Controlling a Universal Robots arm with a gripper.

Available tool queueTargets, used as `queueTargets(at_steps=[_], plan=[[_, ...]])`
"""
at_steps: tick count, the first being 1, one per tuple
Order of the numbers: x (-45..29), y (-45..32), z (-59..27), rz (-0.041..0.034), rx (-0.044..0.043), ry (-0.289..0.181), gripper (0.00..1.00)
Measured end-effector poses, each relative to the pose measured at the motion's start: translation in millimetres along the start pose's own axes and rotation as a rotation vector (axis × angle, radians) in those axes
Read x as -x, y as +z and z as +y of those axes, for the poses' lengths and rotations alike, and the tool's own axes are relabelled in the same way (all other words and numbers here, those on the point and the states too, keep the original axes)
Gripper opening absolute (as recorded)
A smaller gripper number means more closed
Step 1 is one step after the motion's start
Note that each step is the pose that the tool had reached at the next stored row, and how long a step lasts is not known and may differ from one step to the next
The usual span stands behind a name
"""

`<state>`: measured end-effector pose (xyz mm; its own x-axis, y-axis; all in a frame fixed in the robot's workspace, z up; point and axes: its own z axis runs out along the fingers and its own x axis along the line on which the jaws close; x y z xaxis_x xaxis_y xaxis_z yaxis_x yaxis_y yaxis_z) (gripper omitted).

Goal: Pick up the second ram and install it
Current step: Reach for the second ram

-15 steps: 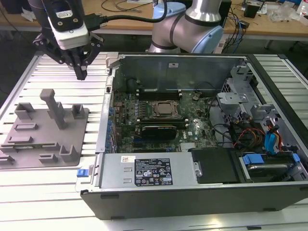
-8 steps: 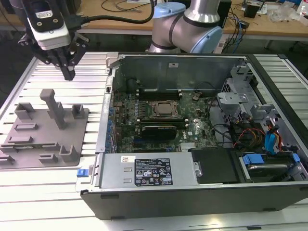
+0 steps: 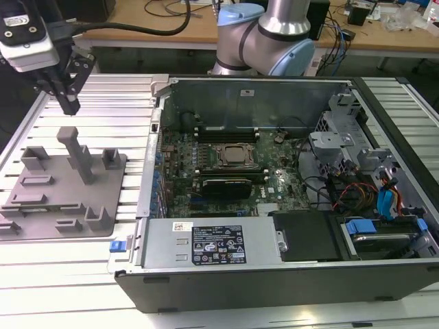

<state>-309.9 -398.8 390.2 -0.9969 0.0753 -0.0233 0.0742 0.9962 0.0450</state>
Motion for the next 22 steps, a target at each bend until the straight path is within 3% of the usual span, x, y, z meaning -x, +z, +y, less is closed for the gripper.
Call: queueTargets(at_steps=[5,12,22], plan=[[-25.4,0.0,-1.9,0.0000,0.0000,0.000,0.08],[-51.8,1.3,-4.4,0.0000,0.0000,0.000,0.08],[-69.7,11.5,-16.2,0.0001,0.0000,0.000,0.08]])
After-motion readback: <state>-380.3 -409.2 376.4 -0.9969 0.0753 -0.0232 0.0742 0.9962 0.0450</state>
